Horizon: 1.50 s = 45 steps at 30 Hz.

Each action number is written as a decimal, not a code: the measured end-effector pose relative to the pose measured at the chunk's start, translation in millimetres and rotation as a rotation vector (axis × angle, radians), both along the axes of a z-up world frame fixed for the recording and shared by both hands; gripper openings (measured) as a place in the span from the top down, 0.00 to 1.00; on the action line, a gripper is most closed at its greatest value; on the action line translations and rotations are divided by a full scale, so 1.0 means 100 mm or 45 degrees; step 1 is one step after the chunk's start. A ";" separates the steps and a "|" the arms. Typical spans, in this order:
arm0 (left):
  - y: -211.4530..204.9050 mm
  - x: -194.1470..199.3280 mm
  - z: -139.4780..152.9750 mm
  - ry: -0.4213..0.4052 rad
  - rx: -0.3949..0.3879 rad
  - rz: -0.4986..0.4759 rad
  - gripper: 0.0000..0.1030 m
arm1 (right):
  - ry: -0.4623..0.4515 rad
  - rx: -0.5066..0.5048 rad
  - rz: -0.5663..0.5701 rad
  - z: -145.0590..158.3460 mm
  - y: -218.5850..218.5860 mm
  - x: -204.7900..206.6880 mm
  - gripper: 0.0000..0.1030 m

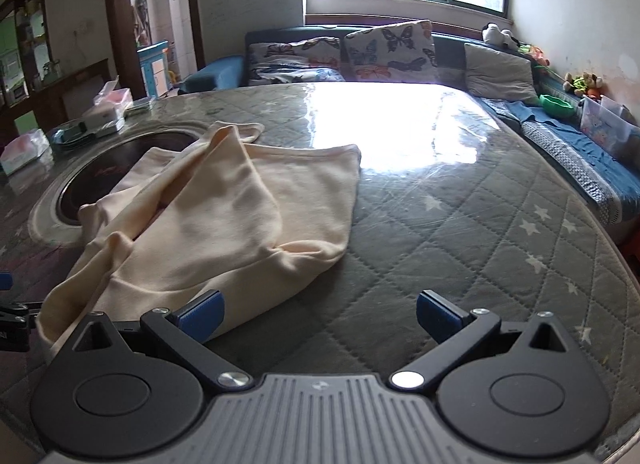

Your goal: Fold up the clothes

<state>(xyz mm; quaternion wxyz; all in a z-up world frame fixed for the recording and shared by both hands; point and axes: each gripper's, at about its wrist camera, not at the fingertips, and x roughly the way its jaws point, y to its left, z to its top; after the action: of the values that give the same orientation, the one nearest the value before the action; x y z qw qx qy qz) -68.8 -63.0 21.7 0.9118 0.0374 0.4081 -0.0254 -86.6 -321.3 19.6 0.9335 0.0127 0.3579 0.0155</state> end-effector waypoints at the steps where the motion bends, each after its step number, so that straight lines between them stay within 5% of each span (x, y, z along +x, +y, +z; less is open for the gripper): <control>1: -0.01 -0.01 0.00 0.001 -0.001 -0.006 0.00 | 0.000 0.002 0.006 0.00 0.01 -0.01 0.00; 45: -0.27 -0.43 0.12 -0.010 0.052 -0.164 0.00 | -0.052 -0.003 0.115 0.10 0.27 -0.36 0.00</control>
<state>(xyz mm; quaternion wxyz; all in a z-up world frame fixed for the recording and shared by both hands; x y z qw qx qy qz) -111.7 -90.1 33.8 0.9089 0.0825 0.4017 -0.0757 -123.0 -294.6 29.7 0.9391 -0.0047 0.3388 0.0573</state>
